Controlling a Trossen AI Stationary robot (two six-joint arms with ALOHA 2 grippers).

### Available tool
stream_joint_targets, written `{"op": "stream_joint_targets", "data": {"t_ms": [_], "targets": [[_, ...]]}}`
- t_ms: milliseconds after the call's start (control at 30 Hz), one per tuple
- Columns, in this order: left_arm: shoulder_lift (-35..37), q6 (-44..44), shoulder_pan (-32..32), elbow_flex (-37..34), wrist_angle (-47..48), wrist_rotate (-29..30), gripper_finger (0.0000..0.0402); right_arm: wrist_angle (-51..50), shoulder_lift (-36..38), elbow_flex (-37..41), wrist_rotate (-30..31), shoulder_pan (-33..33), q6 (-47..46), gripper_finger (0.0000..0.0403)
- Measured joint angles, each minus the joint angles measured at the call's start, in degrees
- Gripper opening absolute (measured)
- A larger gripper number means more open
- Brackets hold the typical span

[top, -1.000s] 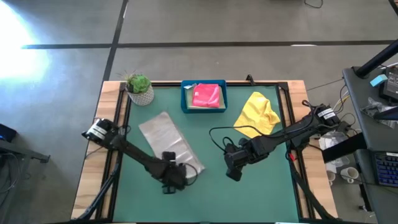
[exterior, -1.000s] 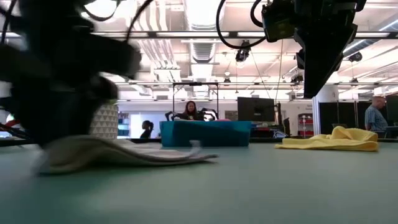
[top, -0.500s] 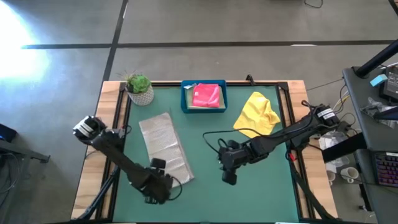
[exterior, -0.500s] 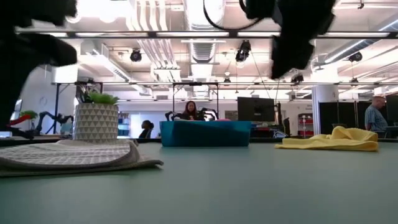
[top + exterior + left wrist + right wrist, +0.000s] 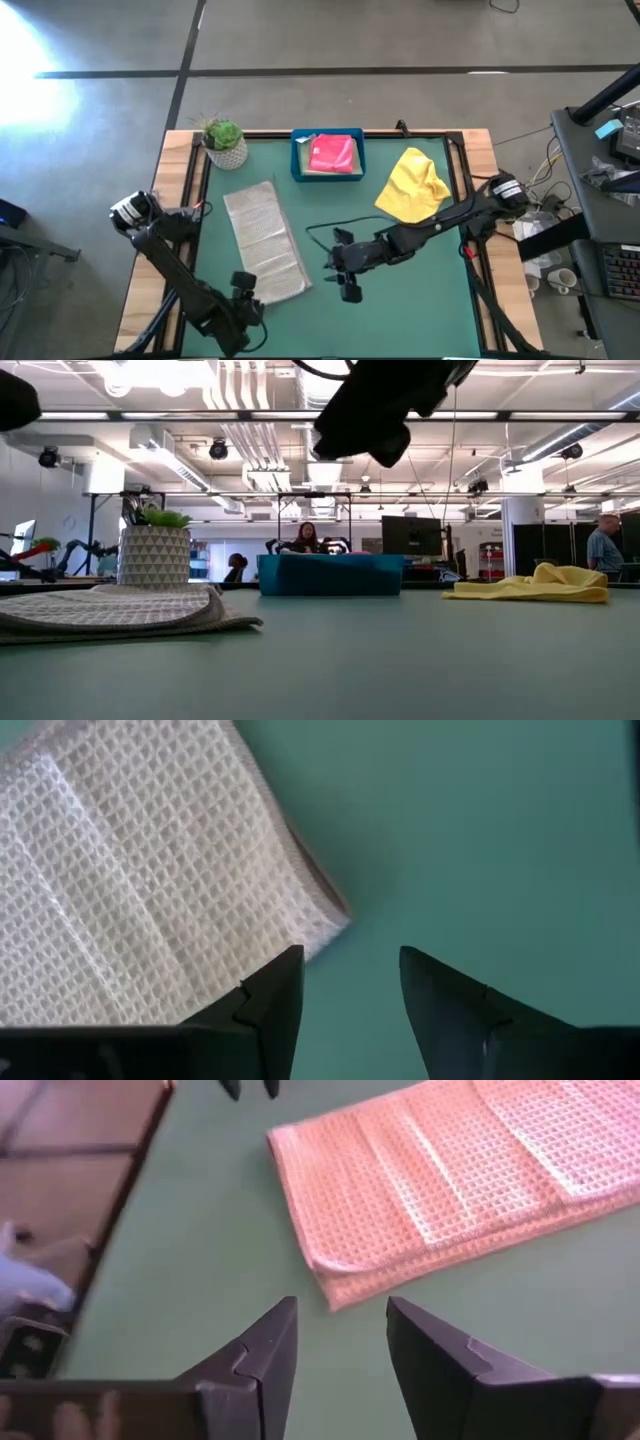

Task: Fold microfiber towels
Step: Fold the gray microfiber towel

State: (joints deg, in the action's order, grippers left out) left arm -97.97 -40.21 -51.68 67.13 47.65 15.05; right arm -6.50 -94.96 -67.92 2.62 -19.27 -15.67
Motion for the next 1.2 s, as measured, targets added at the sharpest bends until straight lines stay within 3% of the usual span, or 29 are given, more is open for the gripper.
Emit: {"op": "stream_joint_targets", "data": {"t_ms": [167,500,667,867,1200], "targets": [[-2.7,0.0,0.1,0.0,-1.4,0.3,0.0152,-0.3,-4.6,-4.5,-4.3,0.1,4.4,0.0145],[-7.8,-0.8,0.4,-0.1,-2.6,0.6,0.0152,-7.7,-13.9,-16.7,-4.8,0.2,18.8,0.0145],[-9.4,-13.3,0.7,0.0,-2.1,0.6,0.0152,-9.6,-18.7,-20.9,-7.3,0.3,22.4,0.0139],[-9.3,-19.2,0.7,-0.3,-2.1,4.7,0.0152,-11.6,-24.3,-25.0,-7.0,0.6,25.4,0.0130],[-9.9,-15.0,1.0,-0.6,-2.2,7.8,0.0152,-20.9,-31.4,-33.4,-3.9,1.1,26.8,0.0139]]}}
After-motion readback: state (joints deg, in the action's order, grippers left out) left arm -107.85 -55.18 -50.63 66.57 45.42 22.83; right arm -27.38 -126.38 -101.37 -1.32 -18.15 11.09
